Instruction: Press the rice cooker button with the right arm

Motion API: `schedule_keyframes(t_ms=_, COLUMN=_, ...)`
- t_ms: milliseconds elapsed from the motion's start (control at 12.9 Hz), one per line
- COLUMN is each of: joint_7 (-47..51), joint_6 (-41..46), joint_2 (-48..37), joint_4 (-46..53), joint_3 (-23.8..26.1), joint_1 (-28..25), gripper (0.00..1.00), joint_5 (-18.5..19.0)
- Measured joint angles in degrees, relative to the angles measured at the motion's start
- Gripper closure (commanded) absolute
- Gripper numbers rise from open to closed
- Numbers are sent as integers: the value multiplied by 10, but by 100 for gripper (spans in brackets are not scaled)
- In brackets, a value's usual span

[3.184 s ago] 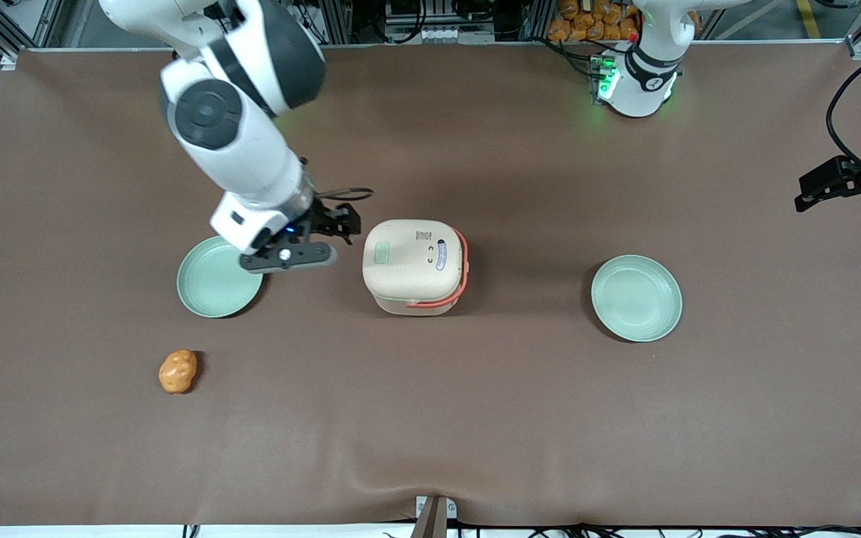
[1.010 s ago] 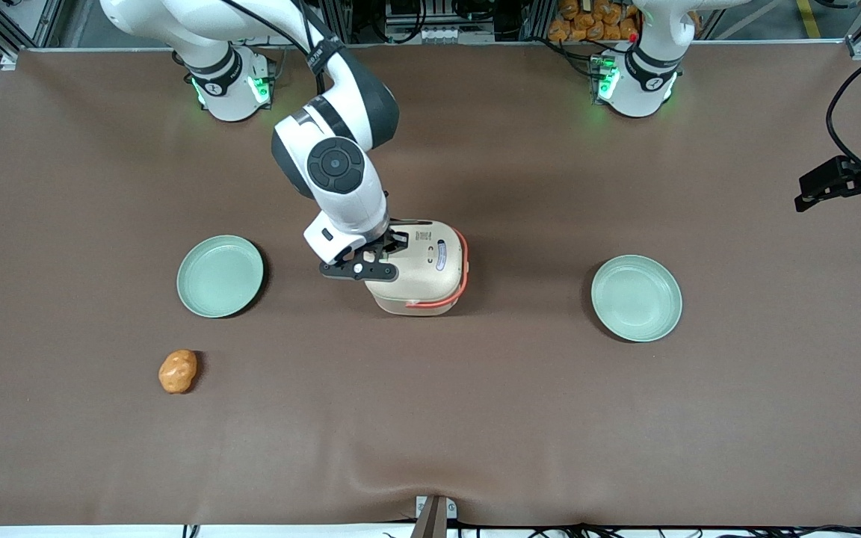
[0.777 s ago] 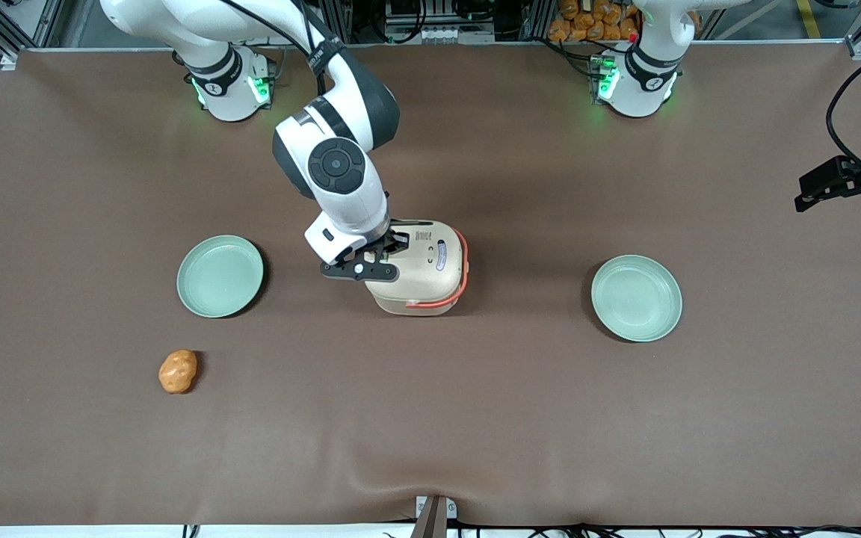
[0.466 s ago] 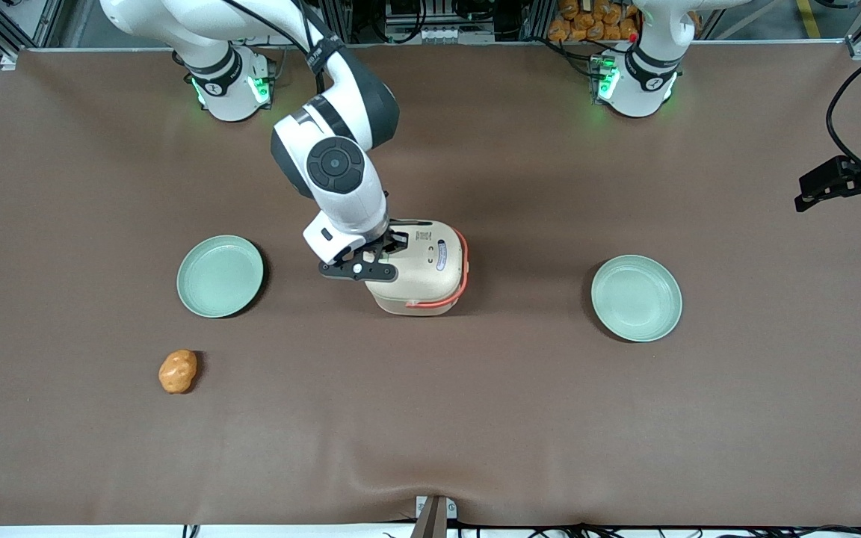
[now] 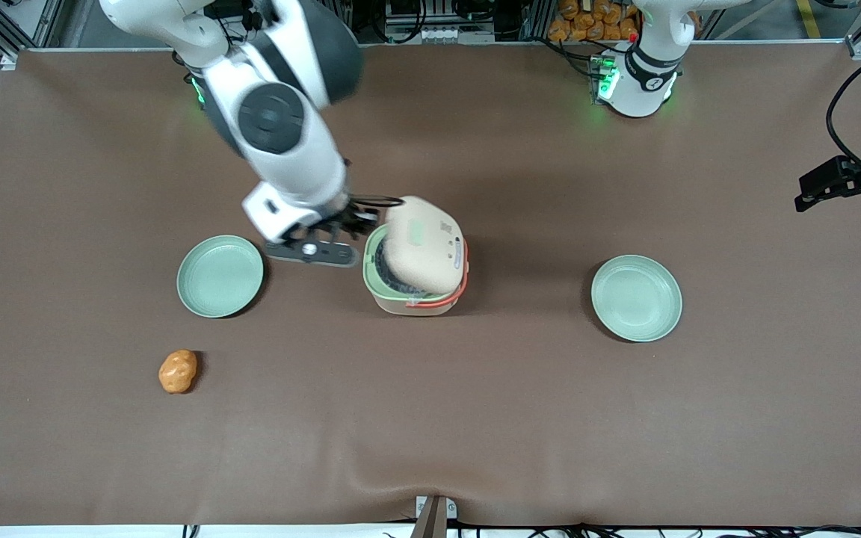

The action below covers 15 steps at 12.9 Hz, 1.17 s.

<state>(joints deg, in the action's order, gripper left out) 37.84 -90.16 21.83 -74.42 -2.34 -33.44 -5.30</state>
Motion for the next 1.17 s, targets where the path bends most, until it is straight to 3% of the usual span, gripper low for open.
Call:
schedule_keyframes(t_ms=388, joint_7=-152, joint_6=100, joint_2=-75, joint_4=31, joint_3=-5, joint_1=101, gripper=0, joint_5=-5)
schedule_keyframes(t_ms=621, joint_7=-238, joint_6=139, joint_2=-112, joint_4=30, joint_3=-7, joint_1=155, gripper=0, joint_5=20)
schedule_keyframes(t_ms=932, joint_7=-349, joint_6=147, joint_2=-149, joint_4=21, joint_3=-8, joint_1=244, gripper=0, joint_5=29)
schedule_keyframes(t_ms=1165, joint_7=-375, joint_6=125, joint_2=-182, joint_4=-29, joint_3=-8, joint_1=281, gripper=0, joint_5=29)
